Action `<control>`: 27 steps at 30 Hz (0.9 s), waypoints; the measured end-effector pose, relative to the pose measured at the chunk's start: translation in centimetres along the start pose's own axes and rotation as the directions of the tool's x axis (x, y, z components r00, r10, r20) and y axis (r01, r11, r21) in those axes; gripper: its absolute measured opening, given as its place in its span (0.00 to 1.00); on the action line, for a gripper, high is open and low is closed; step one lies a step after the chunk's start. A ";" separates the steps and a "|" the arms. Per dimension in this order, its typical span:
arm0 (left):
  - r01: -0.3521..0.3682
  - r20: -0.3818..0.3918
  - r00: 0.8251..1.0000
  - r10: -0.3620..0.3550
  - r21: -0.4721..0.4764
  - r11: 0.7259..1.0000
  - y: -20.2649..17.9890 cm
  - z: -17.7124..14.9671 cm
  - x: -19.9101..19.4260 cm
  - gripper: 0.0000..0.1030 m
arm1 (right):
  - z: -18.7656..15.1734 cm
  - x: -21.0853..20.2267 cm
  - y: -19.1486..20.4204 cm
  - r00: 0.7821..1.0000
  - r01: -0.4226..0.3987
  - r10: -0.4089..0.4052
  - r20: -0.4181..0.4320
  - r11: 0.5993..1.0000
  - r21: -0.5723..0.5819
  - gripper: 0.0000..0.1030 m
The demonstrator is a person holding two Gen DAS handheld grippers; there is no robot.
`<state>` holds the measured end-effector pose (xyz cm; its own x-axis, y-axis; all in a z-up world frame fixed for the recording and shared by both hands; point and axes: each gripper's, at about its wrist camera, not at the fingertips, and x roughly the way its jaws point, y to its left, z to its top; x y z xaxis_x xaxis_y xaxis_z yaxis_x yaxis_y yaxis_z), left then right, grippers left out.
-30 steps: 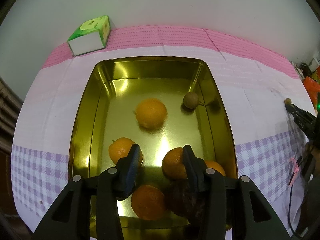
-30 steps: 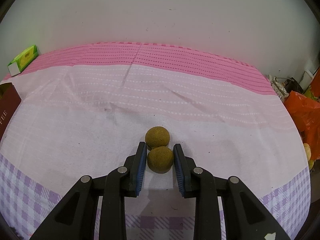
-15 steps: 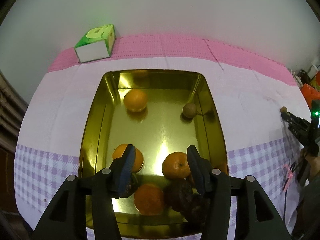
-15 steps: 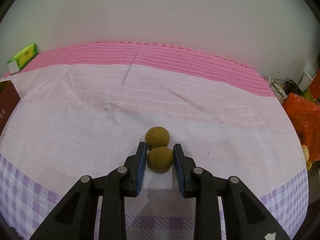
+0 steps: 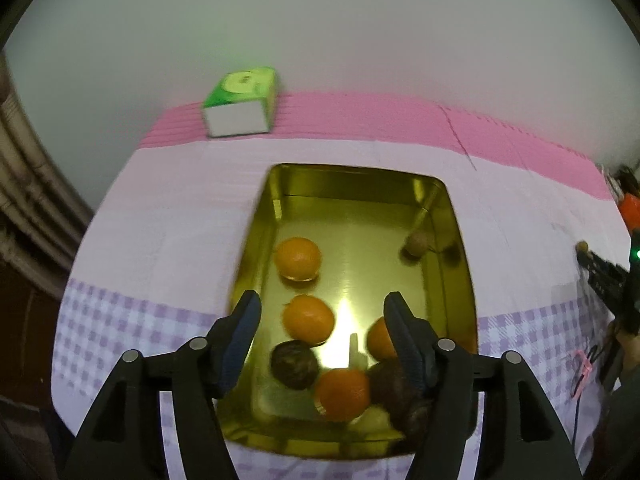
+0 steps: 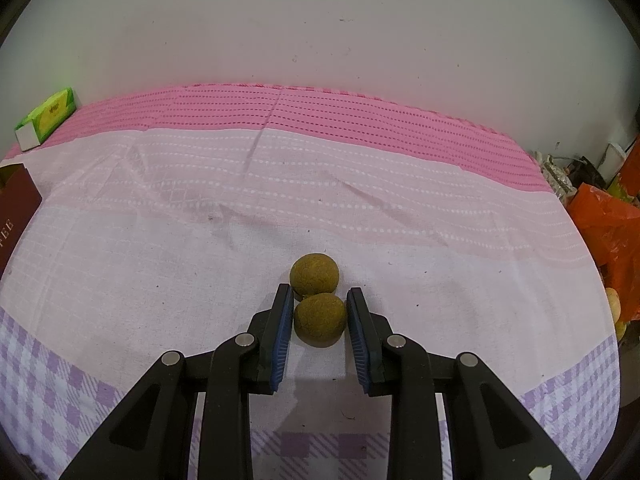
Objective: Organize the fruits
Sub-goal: 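Withdraw the open left gripper from the tray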
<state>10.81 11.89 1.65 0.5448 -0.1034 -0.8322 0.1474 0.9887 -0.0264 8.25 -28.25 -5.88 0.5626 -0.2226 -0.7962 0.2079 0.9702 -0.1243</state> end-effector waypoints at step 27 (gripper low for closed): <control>-0.120 -0.044 0.993 0.112 -0.262 0.958 9.6 -3.8 -1.6 0.68 | 0.1 -0.1 0.2 1.000 0.010 -0.010 -0.027 1.000 0.017 0.23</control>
<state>8.19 21.93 0.59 0.5212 0.0132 -0.8533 -0.1401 0.9876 -0.0703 8.32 -28.00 -5.77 0.5384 -0.2291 -0.8109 0.2269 0.9662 -0.1224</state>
